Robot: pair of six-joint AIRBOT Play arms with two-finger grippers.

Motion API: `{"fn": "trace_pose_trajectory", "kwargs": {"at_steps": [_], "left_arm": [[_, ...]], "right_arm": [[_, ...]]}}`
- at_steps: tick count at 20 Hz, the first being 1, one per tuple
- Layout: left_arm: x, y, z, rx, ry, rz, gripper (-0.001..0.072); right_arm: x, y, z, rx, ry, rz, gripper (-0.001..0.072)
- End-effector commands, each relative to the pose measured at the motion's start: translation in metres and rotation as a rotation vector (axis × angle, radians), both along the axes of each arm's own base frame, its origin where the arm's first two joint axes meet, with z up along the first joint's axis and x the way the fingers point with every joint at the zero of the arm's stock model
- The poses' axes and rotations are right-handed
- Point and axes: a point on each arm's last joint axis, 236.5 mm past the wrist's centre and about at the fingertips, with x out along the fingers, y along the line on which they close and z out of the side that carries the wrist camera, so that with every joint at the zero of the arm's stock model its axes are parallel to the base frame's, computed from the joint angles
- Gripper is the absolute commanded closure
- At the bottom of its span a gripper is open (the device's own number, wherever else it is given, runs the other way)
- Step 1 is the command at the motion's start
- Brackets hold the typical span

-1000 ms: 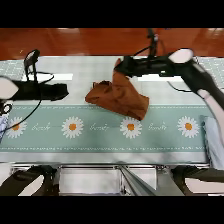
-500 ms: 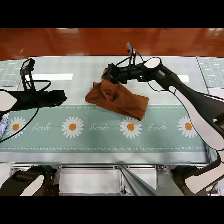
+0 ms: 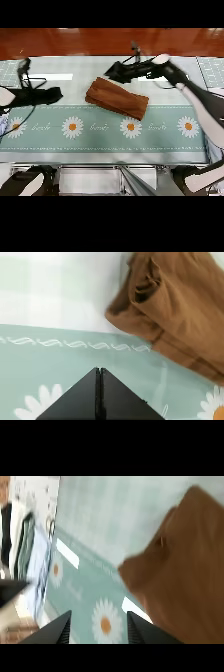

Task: Fold the shirts.

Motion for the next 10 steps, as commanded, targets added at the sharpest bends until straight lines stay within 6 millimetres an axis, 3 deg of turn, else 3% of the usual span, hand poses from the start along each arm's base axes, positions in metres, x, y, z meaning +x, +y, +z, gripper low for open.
{"fn": "trace_pose_trajectory", "kwargs": {"at_steps": [1, 4, 5, 7, 10], "left_arm": [[0.0, 0.059, 0.043, 0.011, -0.071, 0.148, 0.0682], [-0.017, 0.09, 0.09, 0.032, -0.213, 0.254, 0.0682], [-0.024, 0.088, 0.098, 0.039, -0.243, 0.257, 0.0682], [-0.035, 0.073, 0.096, 0.009, -0.259, 0.236, 0.0682], [-0.048, 0.042, 0.059, -0.06, -0.184, 0.173, 0.0682]], "right_arm": [[-0.049, -0.128, 0.018, -0.291, 0.03, 0.074, 0.0309], [-0.076, -0.295, 0.02, -0.737, 0.031, -0.276, 0.0309], [-0.089, -0.328, 0.014, -0.776, 0.043, -0.4, 0.0309], [-0.11, -0.346, -0.019, -0.71, 0.079, -0.556, 0.0296], [-0.128, -0.306, -0.088, -0.451, 0.185, -0.596, 0.0295]]}}
